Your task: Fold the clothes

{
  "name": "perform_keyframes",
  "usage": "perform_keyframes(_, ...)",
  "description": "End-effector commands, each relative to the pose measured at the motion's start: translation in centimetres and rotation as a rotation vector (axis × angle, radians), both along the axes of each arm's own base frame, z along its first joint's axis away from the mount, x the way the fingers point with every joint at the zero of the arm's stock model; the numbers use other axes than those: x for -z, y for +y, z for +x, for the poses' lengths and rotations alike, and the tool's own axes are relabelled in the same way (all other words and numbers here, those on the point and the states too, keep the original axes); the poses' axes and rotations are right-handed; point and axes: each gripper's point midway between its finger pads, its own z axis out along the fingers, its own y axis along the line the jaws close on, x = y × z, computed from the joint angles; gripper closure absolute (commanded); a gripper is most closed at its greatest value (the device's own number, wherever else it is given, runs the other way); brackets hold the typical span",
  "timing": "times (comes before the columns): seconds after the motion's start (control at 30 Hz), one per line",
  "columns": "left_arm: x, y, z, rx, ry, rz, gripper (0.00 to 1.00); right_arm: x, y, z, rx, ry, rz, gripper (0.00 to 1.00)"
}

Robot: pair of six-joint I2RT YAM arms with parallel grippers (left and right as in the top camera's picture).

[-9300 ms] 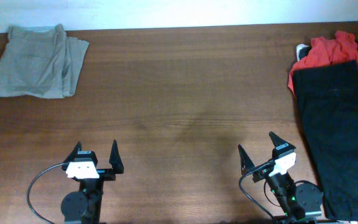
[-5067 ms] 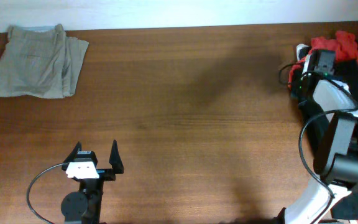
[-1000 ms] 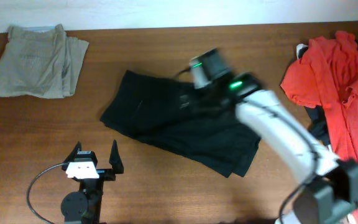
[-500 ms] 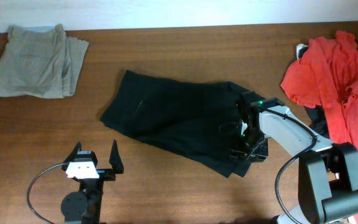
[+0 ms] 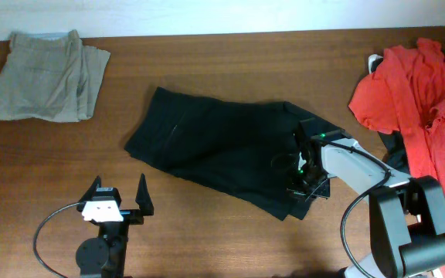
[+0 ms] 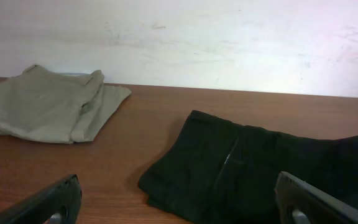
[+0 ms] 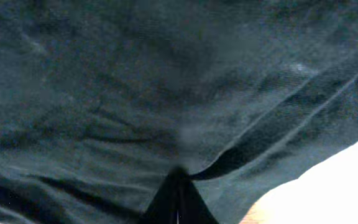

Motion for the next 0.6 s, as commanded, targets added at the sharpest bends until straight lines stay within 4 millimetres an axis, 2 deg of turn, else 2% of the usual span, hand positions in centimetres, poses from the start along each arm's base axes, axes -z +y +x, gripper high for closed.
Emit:
perform_keyframes(0.0, 0.2, 0.1, 0.0, -0.005, 0.002, 0.012, 0.01, -0.2, -0.5, 0.4, 0.0, -0.016, -0.039, 0.96)
perform_keyframes(0.03, 0.2, 0.1, 0.0, -0.005, 0.002, 0.012, 0.01, -0.5, -0.8, 0.6, 0.02, -0.014, -0.052, 0.96)
perform_keyframes(0.13, 0.2, 0.1, 0.0, -0.005, 0.002, 0.012, 0.01, -3.1, -1.8, 2.1, 0.048, -0.046, -0.072, 0.96)
perform_keyframes(0.2, 0.2, 0.1, 0.0, -0.005, 0.002, 0.012, 0.01, -3.2, -2.0, 2.2, 0.05, -0.052, -0.083, 0.96)
perform_keyframes(0.27, 0.2, 0.1, 0.0, -0.005, 0.002, 0.012, 0.01, -3.2, -4.0, 2.0, 0.064, -0.048, -0.184, 0.96)
perform_keyframes(0.33, 0.2, 0.1, 0.0, -0.005, 0.002, 0.012, 0.01, -3.4, -5.8, 1.1, 0.115, -0.002, -0.212, 0.96)
perform_keyframes(0.43, 0.2, 0.1, 0.0, -0.005, 0.002, 0.012, 0.01, -3.2, -6.7, -0.9, 0.08, 0.07, -0.234, 0.96)
perform_keyframes(0.47, 0.2, 0.1, 0.0, -0.005, 0.002, 0.012, 0.01, -2.8, -7.8, -1.6, 0.136, 0.083, -0.309, 0.96)
perform_keyframes(0.57, 0.2, 0.1, 0.0, -0.005, 0.002, 0.012, 0.01, -3.1, -9.4, -1.9, 0.159, 0.086, -0.403, 0.96)
